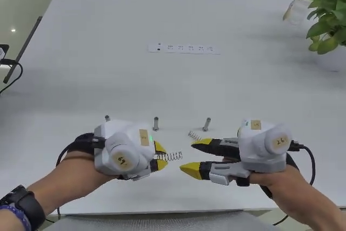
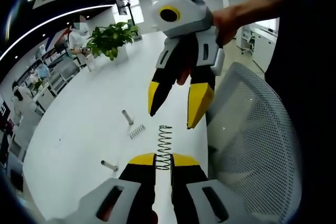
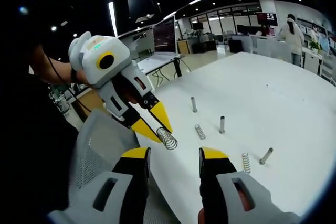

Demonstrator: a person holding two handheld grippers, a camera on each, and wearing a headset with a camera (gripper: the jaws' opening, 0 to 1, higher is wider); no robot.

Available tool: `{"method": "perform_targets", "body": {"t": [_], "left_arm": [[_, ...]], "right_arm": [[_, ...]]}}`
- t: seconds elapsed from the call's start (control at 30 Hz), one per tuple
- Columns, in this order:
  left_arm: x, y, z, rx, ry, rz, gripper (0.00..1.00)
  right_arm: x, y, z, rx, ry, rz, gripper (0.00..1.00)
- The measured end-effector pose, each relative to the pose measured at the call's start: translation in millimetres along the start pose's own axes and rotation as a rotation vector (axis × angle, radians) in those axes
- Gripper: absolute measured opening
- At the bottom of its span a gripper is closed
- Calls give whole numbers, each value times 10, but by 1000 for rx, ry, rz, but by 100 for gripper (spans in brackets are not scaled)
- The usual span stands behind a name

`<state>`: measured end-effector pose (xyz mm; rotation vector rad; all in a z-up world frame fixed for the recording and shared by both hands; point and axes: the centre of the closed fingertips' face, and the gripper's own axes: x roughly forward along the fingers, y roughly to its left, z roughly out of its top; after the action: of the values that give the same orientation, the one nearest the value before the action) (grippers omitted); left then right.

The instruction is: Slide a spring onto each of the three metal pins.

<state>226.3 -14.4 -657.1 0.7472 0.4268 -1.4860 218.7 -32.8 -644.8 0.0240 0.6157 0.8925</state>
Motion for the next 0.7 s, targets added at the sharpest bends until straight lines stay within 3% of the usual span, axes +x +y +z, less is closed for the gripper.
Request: {"method": "perform_targets", "body": {"t": [0.27, 0.7], "left_arm": [[10, -82, 71, 21, -9, -10, 2], [25, -148, 73, 75, 3, -21, 2]], "right_arm": [[34, 128, 18, -2, -15, 59, 18], [6, 202, 19, -18, -4, 90, 9]]}}
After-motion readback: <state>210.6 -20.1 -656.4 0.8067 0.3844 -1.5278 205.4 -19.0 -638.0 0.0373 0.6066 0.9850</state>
